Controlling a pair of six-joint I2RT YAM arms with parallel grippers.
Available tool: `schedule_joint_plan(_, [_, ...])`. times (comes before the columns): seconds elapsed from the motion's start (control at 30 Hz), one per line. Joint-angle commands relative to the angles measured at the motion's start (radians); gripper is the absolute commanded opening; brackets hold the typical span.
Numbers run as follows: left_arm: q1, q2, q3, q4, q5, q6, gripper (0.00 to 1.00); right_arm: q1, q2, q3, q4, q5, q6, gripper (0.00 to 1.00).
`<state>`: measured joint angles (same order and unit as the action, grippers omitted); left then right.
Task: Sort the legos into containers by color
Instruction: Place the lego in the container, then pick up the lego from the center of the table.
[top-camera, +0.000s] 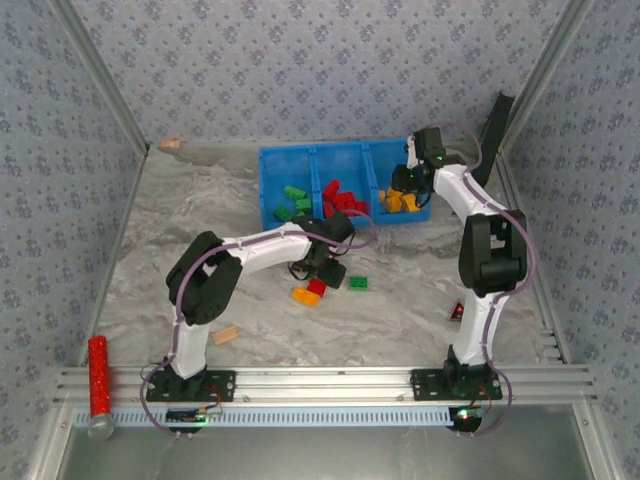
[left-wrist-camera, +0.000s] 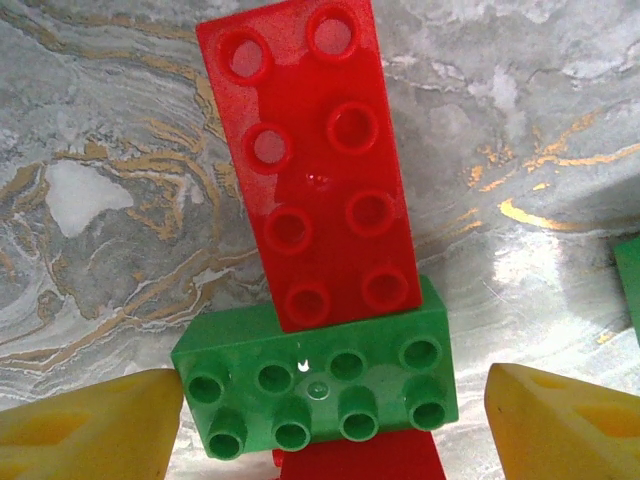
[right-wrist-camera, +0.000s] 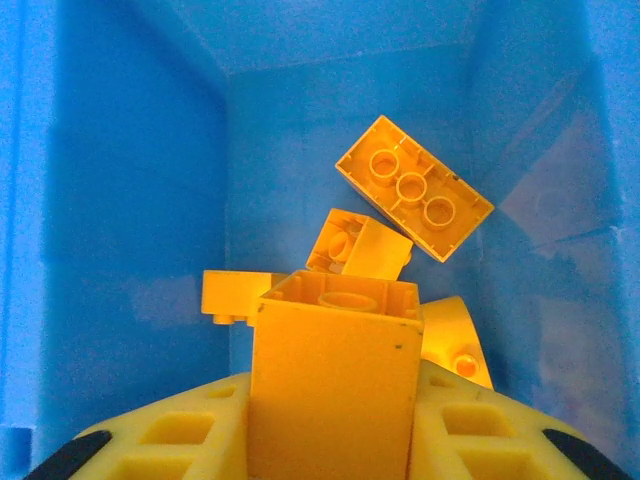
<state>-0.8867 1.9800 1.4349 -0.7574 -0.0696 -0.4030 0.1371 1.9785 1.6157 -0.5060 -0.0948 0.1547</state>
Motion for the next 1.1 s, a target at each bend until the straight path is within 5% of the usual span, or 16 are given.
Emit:
schedule_joint_plan(0.0, [0.002, 0.041, 0.032, -0.002, 0.005, -0.017, 0.79, -0.003, 0.030, 0.047, -0.022, -0.017, -0.032, 0.37])
schedule_joint_plan(0.53, [0.031, 0.053, 0.014, -0.033, 0.029, -0.036, 0.71, 0.008, 0.040, 0.052, -0.039, -0.020, -0.050, 0.56])
schedule_joint_plan(0.83, [0.055, -0.026, -0.003, -0.057, 0.025, -0.036, 0.56, 0.022, -0.086, -0.004, -0.067, -0.016, -0.028, 0.70])
schedule_joint_plan(1.07, [0.094, -0.122, 0.099, -0.109, 0.017, 0.009, 0.54, 0.078, -0.229, -0.131, -0.065, -0.010, 0.047, 0.75])
